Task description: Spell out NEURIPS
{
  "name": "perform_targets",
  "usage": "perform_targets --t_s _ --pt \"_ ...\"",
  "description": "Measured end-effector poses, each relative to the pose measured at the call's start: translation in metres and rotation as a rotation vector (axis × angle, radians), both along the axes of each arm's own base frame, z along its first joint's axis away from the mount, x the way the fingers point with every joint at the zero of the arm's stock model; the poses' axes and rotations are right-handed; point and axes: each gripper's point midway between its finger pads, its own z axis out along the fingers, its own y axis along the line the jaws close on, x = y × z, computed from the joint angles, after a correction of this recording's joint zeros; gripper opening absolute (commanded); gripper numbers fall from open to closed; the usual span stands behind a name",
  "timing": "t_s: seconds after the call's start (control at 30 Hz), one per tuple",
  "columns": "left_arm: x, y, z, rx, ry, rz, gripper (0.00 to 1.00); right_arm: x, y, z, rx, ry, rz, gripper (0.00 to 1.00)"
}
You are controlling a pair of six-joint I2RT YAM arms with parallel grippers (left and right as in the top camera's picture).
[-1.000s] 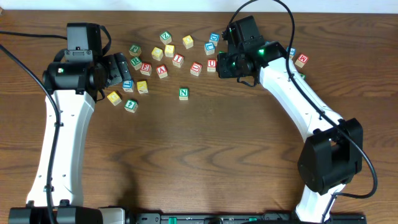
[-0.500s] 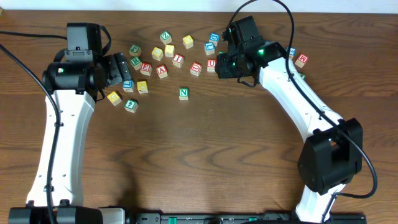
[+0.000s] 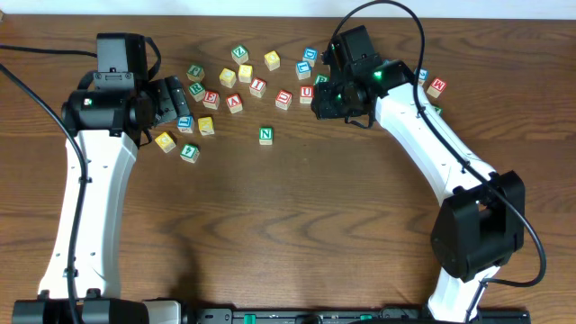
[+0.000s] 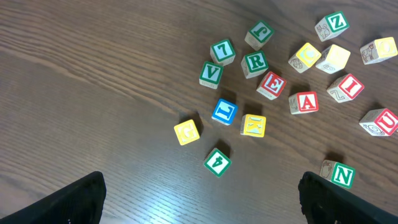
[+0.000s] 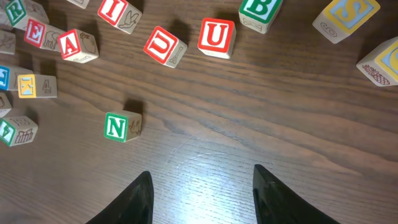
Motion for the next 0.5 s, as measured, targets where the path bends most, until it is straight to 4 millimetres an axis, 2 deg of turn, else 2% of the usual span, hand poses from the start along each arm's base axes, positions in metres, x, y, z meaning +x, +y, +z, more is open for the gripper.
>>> perform_targets --t_s 0.17,0.5 --pt "0.000 0.000 0.000 0.000 0.000 0.000 0.98 0.001 -0.004 -0.001 -0.002 0.005 -0.008 0.49" --pt "0.000 0.000 0.000 0.000 0.000 0.000 0.98 0.010 -0.028 -0.002 -0.017 0.005 -0.036 0.52"
